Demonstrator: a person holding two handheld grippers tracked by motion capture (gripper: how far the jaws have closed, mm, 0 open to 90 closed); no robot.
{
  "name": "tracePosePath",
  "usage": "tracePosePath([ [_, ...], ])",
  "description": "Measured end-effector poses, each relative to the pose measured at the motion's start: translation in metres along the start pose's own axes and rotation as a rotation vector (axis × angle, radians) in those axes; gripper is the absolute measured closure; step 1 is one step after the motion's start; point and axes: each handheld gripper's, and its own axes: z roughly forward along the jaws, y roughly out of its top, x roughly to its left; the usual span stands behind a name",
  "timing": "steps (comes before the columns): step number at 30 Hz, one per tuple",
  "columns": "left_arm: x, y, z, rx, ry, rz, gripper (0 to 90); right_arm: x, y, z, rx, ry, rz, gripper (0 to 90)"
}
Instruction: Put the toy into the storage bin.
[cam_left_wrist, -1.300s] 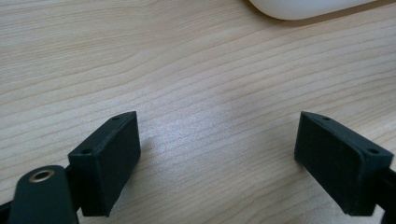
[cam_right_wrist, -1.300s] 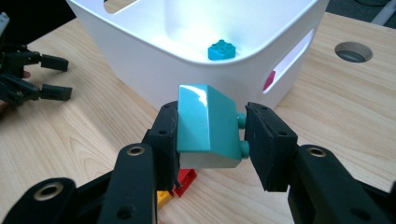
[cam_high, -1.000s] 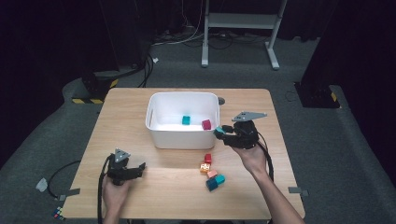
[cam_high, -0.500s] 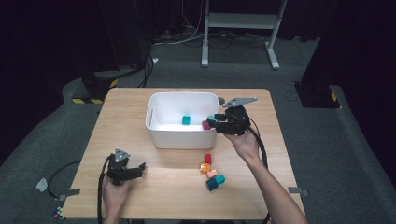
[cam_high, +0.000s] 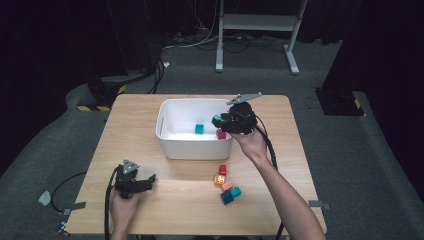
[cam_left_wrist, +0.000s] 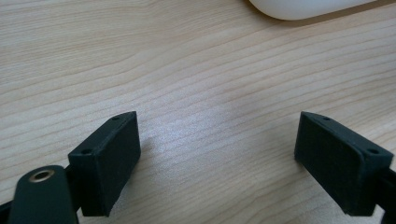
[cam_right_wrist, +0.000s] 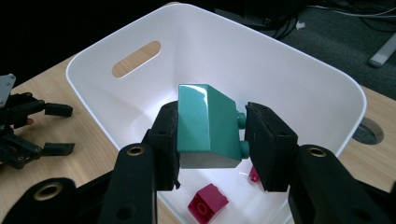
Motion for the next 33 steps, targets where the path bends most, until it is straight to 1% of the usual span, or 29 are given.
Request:
tracePosePath([
  [4,0.0,0.0,0.0,0.0,0.0,0.0,14.5,0.0,0.004,0.006,-0.008,0.003,0.008,57.0],
  [11,0.0,0.0,0.0,0.0,0.0,0.0,14.5,-0.003,0.008,0.018,0.016,-0.008,0.009,56.9],
  [21,0.0,0.0,0.0,-0.001,0.0,-0.002,14.5,-0.005,0.01,0.028,0.03,-0.024,0.01,56.2],
  [25,0.0,0.0,0.0,-0.002,0.0,-0.002,14.5,-0.005,0.01,0.03,0.04,-0.037,0.002,55.8],
  [27,0.0,0.0,0.0,0.0,0.0,-0.001,14.5,-0.006,0.01,0.031,0.042,-0.04,0.005,54.0],
  [28,0.0,0.0,0.0,0.0,0.0,0.0,14.5,-0.006,0.01,0.031,0.038,-0.04,0.003,51.7],
  [33,0.0,0.0,0.0,0.0,0.0,-0.001,14.5,-0.007,0.008,0.028,0.011,-0.046,0.0,45.2],
])
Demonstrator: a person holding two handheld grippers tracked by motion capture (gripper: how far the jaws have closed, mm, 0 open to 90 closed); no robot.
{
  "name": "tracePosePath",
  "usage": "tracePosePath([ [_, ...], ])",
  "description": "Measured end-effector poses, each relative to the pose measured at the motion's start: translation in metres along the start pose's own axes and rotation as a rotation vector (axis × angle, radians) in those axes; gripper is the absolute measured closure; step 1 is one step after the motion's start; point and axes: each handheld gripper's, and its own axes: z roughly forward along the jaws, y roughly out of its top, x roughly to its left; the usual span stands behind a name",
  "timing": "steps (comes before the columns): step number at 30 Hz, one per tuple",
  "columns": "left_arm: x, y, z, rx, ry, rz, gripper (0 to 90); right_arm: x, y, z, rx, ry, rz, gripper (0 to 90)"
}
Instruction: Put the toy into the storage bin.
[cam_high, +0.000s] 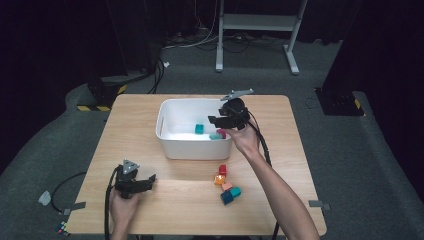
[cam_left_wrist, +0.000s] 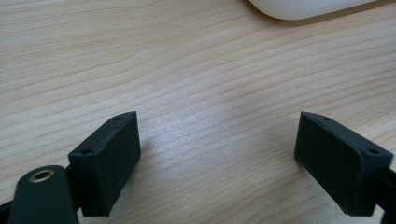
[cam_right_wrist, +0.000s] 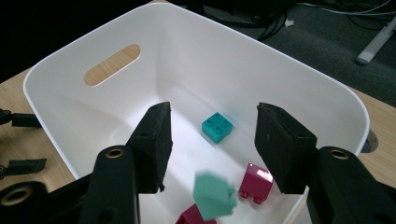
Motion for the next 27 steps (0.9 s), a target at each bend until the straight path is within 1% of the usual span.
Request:
tracePosePath([
  [8,0.0,0.0,0.0,-0.002,0.0,-0.002,14.5,-0.003,-0.008,-0.007,-0.003,0.0,0.013,43.1],
  [14,0.0,0.0,0.0,-0.002,0.0,-0.002,14.5,-0.003,-0.017,-0.023,-0.034,0.009,0.019,44.2],
  [19,0.0,0.0,0.0,-0.001,0.0,-0.001,14.4,-0.003,-0.032,-0.037,-0.054,0.011,0.024,44.8],
  [27,0.0,0.0,0.0,-0.002,0.001,-0.002,14.4,-0.003,-0.06,-0.056,-0.055,0.006,0.027,45.3],
])
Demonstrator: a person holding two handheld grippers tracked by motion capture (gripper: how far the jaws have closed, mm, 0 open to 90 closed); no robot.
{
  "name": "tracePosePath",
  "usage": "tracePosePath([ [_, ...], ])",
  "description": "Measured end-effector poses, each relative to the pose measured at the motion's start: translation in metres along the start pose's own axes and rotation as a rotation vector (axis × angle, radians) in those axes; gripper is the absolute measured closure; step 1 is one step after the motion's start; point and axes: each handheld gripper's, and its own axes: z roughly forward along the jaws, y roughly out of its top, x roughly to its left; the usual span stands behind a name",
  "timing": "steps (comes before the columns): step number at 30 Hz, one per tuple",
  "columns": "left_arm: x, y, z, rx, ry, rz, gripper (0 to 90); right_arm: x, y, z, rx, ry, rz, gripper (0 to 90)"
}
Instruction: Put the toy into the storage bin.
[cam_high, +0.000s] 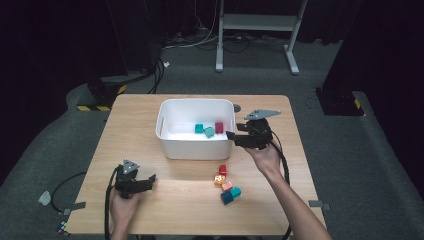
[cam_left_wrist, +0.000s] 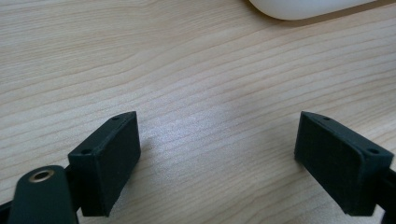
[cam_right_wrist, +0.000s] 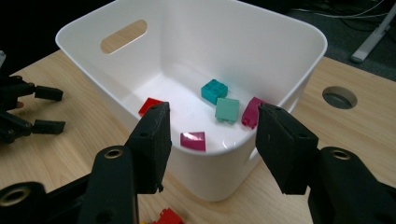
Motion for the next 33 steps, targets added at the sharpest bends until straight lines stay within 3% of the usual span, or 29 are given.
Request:
tracePosePath([
  [17,0.0,0.0,0.0,0.0,0.0,0.0,14.4,0.008,-0.057,-0.024,0.008,-0.023,0.026,45.4],
  [33,0.0,0.0,0.0,0.002,0.0,0.002,14.4,0.03,-0.116,-0.023,0.035,0.011,0.049,45.7],
])
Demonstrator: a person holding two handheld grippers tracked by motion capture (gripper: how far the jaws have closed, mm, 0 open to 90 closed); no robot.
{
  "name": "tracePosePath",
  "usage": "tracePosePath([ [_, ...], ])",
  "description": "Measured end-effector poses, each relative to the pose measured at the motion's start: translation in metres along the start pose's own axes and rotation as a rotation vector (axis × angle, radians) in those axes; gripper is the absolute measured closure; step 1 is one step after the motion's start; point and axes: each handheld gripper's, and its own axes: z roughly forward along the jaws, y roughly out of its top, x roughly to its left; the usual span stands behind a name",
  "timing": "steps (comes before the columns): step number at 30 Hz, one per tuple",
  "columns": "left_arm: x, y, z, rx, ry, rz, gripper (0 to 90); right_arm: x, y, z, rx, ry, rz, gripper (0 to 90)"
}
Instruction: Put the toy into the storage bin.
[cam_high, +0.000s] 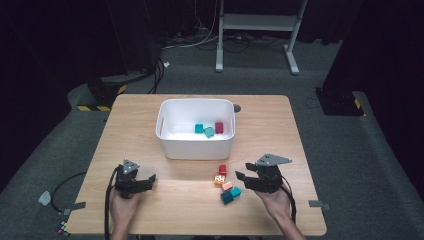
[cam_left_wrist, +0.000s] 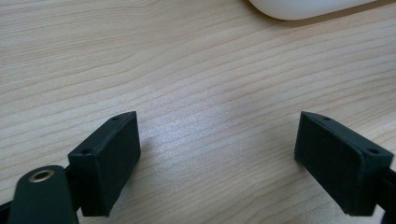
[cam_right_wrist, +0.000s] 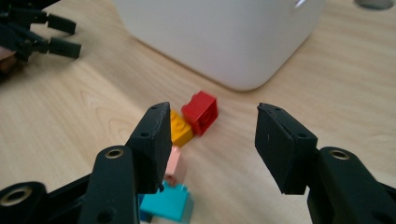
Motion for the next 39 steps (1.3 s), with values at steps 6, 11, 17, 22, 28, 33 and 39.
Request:
tracePosePath([
  [6,0.0,0.0,0.0,0.0,0.0,0.0,14.4,0.009,-0.02,0.01,0.04,0.029,0.006,45.5],
  [11,0.0,0.0,0.0,0.0,0.0,0.0,14.4,0.015,-0.03,0.018,0.075,0.038,-0.002,45.4],
  [17,0.0,0.0,0.0,0.0,0.0,0.0,14.4,0.018,-0.035,0.023,0.097,0.038,-0.007,45.4],
  [22,0.0,0.0,0.0,-0.001,0.0,-0.002,14.4,0.019,-0.037,0.027,0.114,0.042,-0.009,45.5],
  [28,0.0,0.0,0.0,-0.002,0.0,-0.002,14.4,0.017,-0.04,0.028,0.127,0.03,-0.004,45.7],
  [33,0.0,0.0,0.0,-0.001,0.0,-0.002,14.5,0.013,-0.043,0.029,0.135,0.013,-0.004,46.4],
  [39,0.0,0.0,0.0,-0.002,0.0,-0.002,14.4,0.01,-0.046,0.032,0.149,-0.005,-0.001,49.0],
])
